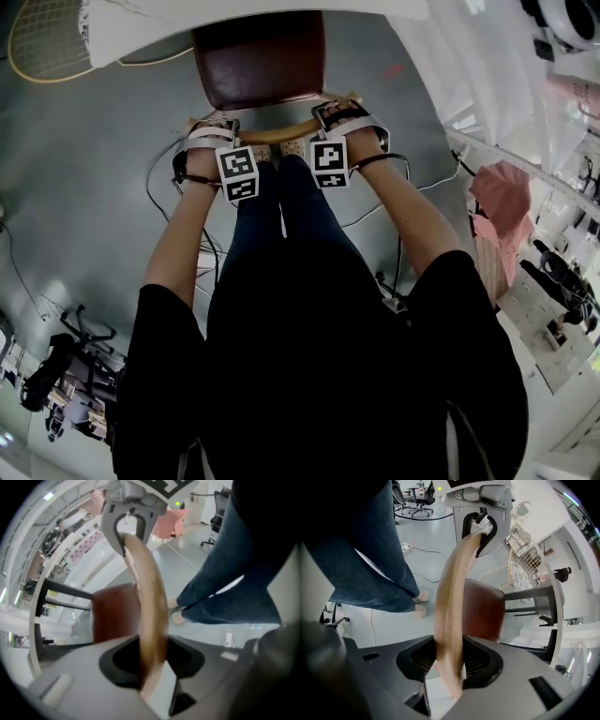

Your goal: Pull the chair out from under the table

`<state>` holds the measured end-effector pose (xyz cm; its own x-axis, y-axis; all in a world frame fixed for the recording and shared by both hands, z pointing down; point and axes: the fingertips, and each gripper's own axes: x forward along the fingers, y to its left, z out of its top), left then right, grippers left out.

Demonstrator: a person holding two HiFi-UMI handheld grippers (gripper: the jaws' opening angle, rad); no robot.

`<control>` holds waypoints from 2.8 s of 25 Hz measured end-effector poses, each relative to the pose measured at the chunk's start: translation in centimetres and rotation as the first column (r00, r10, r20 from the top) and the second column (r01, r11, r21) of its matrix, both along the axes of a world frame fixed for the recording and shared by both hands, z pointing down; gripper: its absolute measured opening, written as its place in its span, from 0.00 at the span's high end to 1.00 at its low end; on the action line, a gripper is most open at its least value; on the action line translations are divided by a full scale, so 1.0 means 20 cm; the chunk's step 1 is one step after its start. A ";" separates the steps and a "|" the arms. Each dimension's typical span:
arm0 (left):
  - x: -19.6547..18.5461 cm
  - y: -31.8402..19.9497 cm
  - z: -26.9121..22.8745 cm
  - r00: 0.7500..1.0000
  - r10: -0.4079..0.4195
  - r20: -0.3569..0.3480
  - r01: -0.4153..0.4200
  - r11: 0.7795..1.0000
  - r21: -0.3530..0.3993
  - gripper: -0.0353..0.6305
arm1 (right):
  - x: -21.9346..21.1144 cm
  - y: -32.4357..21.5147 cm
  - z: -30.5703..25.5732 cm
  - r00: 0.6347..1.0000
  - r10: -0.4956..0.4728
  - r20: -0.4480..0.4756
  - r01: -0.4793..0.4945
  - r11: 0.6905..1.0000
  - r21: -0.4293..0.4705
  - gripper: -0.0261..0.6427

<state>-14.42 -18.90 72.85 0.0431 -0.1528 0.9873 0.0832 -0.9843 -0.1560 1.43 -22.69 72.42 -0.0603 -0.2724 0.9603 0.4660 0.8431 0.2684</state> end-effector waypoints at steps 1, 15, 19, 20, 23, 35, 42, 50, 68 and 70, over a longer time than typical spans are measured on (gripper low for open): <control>0.00 0.02 0.00 1.000 0.003 0.000 -0.003 1.000 -0.003 0.71 | 0.01 0.02 0.00 1.000 0.000 -0.006 0.000 1.000 0.002 0.72; 0.09 0.42 0.03 0.997 0.071 0.003 -0.071 0.997 -0.021 0.72 | 0.10 0.43 0.04 0.999 0.010 -0.034 -0.010 1.000 -0.003 0.73; 0.13 0.56 0.02 0.999 0.052 -0.007 -0.052 0.998 -0.031 0.72 | 0.13 0.55 0.03 0.999 0.002 -0.033 -0.002 1.000 -0.007 0.74; 0.14 0.59 0.02 0.999 0.047 -0.006 -0.047 0.998 -0.033 0.72 | 0.15 0.58 0.03 0.999 -0.003 -0.034 0.003 1.000 -0.007 0.74; 0.20 0.72 0.03 0.999 0.033 -0.006 -0.034 0.999 -0.041 0.72 | 0.20 0.69 0.04 0.999 -0.019 -0.040 0.018 1.000 -0.009 0.74; 0.30 1.22 0.02 1.000 0.023 0.001 -0.023 0.995 -0.101 0.72 | 0.30 1.20 0.03 1.000 -0.014 -0.023 0.013 0.999 -0.049 0.74; 0.32 1.45 0.03 0.999 0.052 -0.017 -0.054 0.991 -0.121 0.72 | 0.32 1.42 0.05 0.999 0.013 -0.052 -0.016 0.999 -0.046 0.74; 0.32 1.75 0.01 0.996 0.068 -0.060 -0.075 0.989 -0.125 0.72 | 0.33 1.73 0.05 0.996 0.036 -0.083 -0.040 0.998 -0.044 0.74; 0.48 2.16 -0.02 0.996 0.054 -0.072 -0.066 0.983 -0.173 0.72 | 0.48 2.14 0.02 0.997 0.037 -0.071 -0.043 0.995 -0.087 0.74; 0.48 2.19 -0.03 0.996 0.054 -0.077 -0.067 0.981 -0.182 0.72 | 0.49 2.16 0.01 0.997 0.040 -0.071 -0.046 0.995 -0.094 0.74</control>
<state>-4.76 24.83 72.28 0.1180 0.0359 0.9924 0.1385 -0.9902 0.0194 11.20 20.52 72.65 0.0167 -0.1804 0.9835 0.4432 0.8830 0.1544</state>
